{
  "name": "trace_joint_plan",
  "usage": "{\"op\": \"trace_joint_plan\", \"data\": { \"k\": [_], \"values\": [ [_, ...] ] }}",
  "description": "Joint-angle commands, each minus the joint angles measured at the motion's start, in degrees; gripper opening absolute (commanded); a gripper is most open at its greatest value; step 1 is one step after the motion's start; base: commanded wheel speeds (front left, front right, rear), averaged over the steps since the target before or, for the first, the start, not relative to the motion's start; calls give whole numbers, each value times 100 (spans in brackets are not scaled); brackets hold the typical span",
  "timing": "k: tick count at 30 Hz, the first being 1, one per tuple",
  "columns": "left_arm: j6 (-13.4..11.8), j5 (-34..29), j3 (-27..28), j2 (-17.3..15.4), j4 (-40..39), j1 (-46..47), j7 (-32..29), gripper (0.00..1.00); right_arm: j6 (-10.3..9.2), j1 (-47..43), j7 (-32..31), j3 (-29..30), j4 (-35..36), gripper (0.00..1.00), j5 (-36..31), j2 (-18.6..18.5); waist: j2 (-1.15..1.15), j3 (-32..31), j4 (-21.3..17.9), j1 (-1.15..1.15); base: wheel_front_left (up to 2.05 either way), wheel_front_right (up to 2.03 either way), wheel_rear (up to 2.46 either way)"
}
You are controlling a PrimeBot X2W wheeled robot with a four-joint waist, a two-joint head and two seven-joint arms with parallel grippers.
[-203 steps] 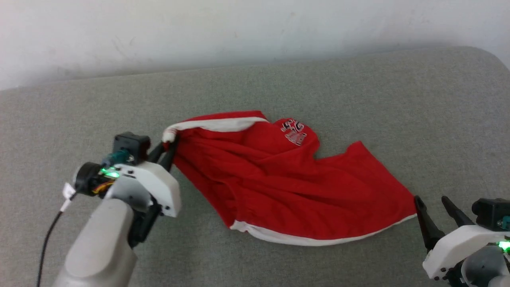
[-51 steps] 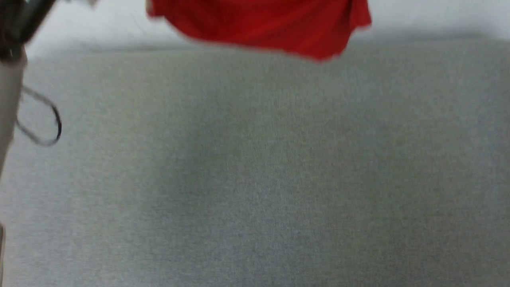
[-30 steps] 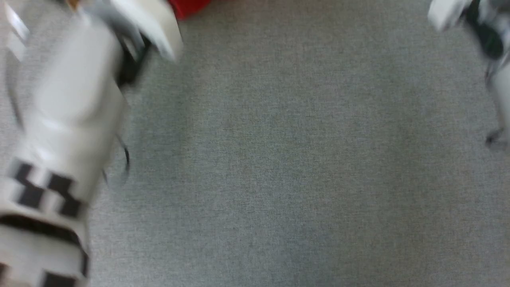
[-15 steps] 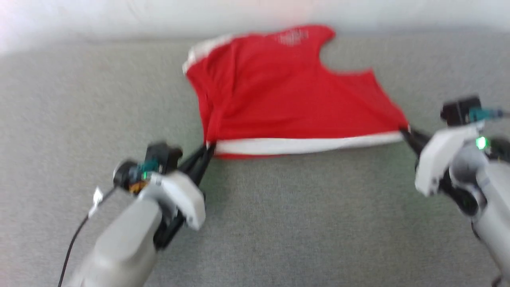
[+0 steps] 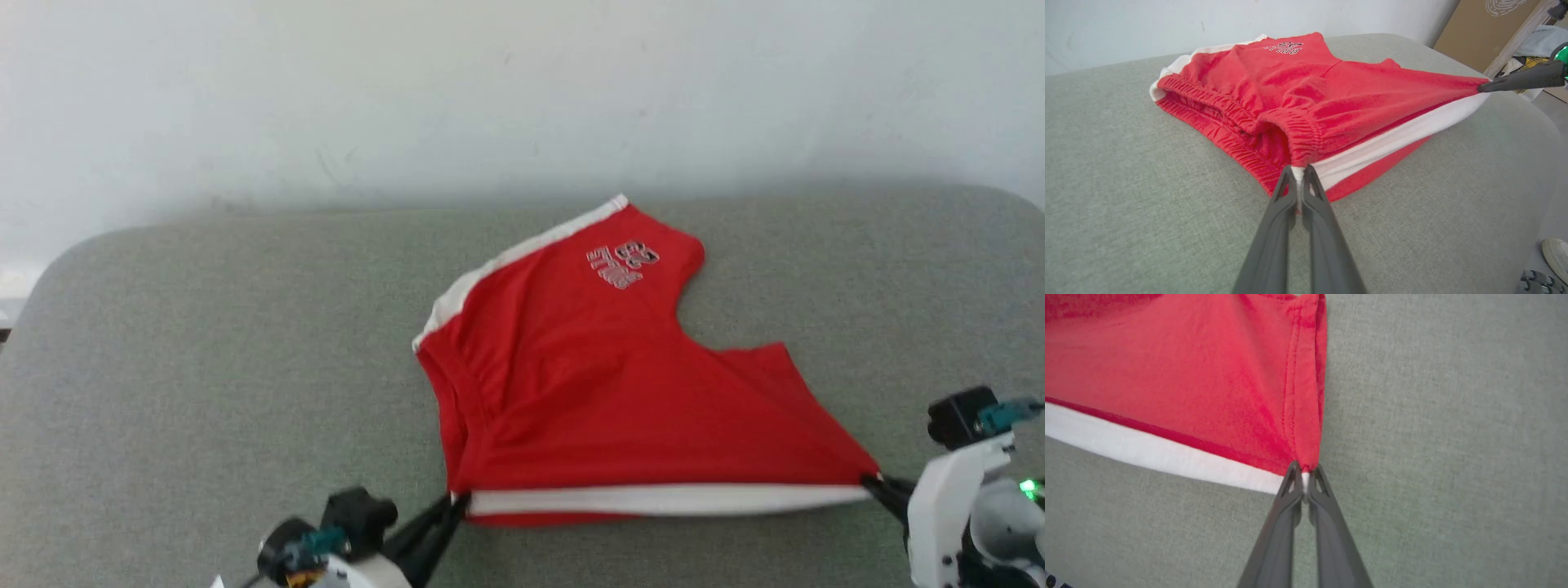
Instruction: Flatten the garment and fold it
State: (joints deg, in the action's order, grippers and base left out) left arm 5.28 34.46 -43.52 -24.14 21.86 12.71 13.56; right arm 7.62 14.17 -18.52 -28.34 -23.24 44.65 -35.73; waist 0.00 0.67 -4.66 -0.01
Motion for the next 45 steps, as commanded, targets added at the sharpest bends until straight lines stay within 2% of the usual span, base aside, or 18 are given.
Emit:
{"op": "trace_joint_plan", "data": {
  "k": [1, 7, 13, 15, 21, 26, 32, 40, 45],
  "values": [
    [-95, 53, -22, -95, -138, -208, -44, 0, -13, -208, -117, 84, 102, 0, 44, -119, 0, -263, 4, 1, 0, 0, 0],
    [-315, 161, -255, -339, -939, -1003, -405, 0, -13, -1140, -734, 562, 677, 0, 6, -478, 0, -511, 45, 1, 0, 0, 0],
    [-403, 209, -574, -481, -1541, -1551, -769, 0, -13, -1992, -1336, 1113, 1347, 0, -32, -704, 0, -528, 128, 1, 0, 0, 0],
    [-436, 197, -601, -498, -1661, -1608, -769, 0, -13, -2129, -1345, 1396, 1576, 0, -72, -668, 0, -495, 173, 1, 0, 0, 0],
    [-580, 63, -449, -462, -1930, -1411, -515, 0, -13, -2135, -1399, 2134, 2141, 0, -118, -262, 0, -354, 351, 1, 0, 0, 0],
    [-626, 9, -291, -493, -2113, -1077, -523, 0, -13, -1716, -1636, 2535, 2458, 0, -107, 91, 0, -126, 511, 1, 0, 0, 0],
    [-574, -99, -199, -455, -2265, -474, -708, 0, -13, -757, -1948, 2688, 2500, 0, -217, 441, 0, 388, 739, 1, 0, 0, 0],
    [-482, -176, -34, -211, -2053, 369, -732, 0, -13, 865, -2123, 2491, 1668, 0, -687, 816, 0, 1096, 1037, 1, 0, 0, 0],
    [-401, -196, 15, -5, -1714, 806, -663, 0, -13, 1703, -2162, 2155, 859, 0, -1130, 820, 0, 1450, 1254, 1, 0, 0, 0]
  ]
}}
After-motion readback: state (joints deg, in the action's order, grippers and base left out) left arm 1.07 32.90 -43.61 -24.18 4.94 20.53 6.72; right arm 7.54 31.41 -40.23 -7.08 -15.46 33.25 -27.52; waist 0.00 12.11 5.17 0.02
